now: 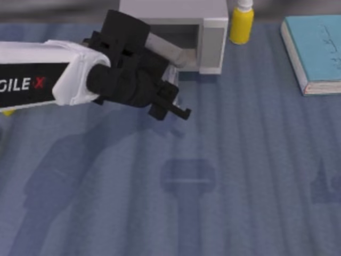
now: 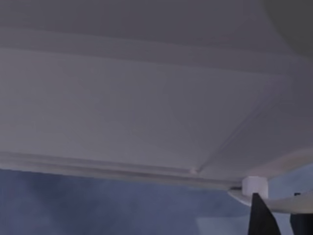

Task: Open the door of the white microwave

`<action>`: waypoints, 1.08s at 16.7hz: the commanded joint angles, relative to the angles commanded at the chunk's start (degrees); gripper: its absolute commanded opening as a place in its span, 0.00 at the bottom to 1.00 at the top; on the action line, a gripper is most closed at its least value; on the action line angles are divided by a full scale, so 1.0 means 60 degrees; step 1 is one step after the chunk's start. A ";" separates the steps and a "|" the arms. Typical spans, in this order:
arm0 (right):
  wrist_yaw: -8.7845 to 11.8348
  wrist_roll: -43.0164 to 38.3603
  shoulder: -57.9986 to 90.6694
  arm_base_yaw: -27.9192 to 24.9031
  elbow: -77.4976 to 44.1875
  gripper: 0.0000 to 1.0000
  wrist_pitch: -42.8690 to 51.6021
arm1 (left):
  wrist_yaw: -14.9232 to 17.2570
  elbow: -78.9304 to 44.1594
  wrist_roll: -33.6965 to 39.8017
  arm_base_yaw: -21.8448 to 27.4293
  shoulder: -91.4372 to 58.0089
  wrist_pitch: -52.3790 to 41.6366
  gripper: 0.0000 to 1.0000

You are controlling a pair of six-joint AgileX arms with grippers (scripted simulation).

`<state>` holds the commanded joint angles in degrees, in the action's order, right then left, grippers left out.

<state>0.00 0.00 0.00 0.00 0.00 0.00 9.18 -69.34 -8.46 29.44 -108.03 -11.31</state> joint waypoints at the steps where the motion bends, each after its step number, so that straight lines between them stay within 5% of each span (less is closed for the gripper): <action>1: 0.0000 0.0000 0.0000 0.0000 0.0000 1.00 0.0000 | 0.0000 0.0000 0.0000 0.0000 0.0000 0.0000 0.00; 18: 0.0000 0.0000 0.0000 0.0000 0.0000 1.00 0.0000 | 0.0447 0.0190 -0.0547 -0.0225 0.0155 -0.0067 0.00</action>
